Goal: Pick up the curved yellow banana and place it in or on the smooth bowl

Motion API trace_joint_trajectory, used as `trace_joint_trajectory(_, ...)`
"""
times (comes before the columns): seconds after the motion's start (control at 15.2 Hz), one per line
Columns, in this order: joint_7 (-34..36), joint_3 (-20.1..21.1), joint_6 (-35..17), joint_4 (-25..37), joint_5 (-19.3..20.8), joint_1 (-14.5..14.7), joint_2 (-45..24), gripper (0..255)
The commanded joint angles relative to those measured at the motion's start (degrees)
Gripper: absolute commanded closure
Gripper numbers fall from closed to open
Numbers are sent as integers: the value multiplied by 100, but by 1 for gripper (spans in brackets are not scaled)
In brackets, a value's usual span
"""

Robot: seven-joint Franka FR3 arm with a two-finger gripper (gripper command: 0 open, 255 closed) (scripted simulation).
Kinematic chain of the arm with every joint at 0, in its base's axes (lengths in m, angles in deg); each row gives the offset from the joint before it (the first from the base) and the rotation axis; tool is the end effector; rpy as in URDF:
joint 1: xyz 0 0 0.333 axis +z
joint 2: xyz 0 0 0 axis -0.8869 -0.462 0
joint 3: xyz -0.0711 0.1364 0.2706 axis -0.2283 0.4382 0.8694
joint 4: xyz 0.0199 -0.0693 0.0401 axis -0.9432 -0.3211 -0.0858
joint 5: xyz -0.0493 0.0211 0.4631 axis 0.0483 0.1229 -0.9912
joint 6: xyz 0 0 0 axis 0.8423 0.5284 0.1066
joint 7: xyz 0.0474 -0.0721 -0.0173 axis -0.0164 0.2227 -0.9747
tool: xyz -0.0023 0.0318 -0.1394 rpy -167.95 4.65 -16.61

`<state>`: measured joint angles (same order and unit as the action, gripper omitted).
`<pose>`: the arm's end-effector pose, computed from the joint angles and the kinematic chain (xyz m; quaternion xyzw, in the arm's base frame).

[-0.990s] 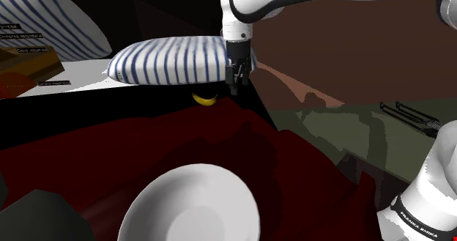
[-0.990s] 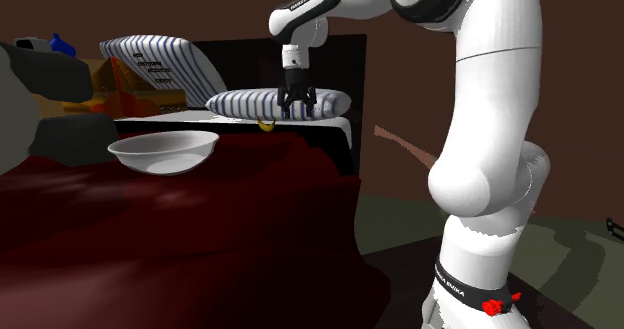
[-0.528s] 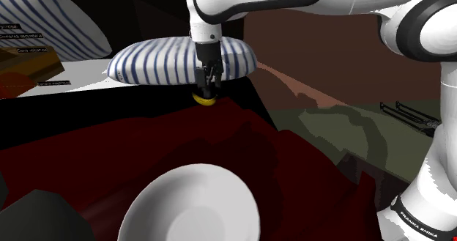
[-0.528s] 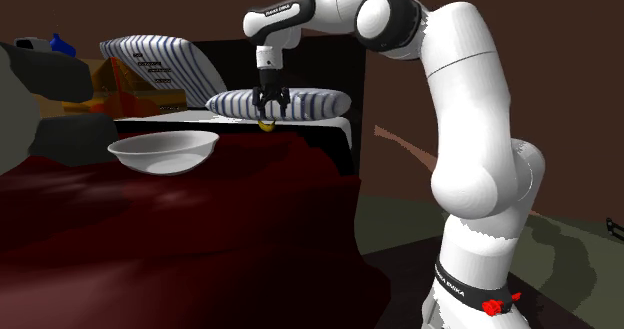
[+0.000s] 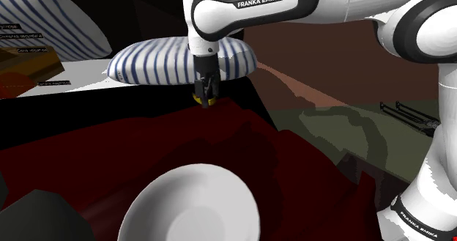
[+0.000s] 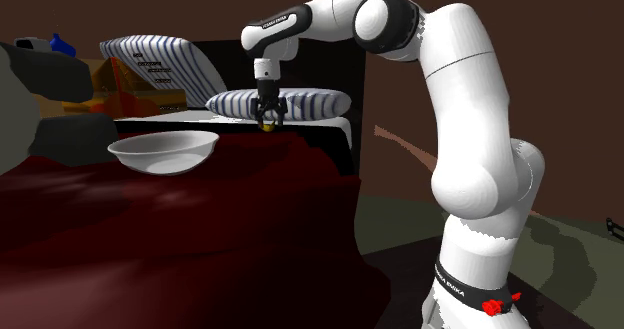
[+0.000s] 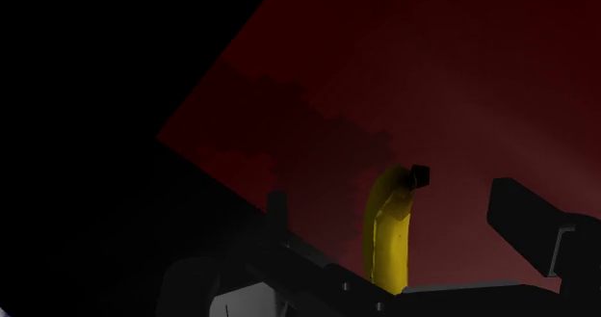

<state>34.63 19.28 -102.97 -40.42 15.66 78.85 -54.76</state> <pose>0.6854 0.3028 0.4303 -0.9633 -0.2655 0.0384 0.0075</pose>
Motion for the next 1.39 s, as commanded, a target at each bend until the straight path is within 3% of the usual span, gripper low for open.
trace_joint_trajectory(0.0,11,3,-88,-89,0,5,5,0)
trace_joint_trajectory(0.4,11,3,-85,-86,0,5,3,0)
trace_joint_trajectory(0.46,11,3,-85,-86,0,5,3,255)
trace_joint_trajectory(1.06,11,3,-87,-88,0,5,4,255)
trace_joint_trajectory(1.32,14,6,233,255,3,19,-18,255)
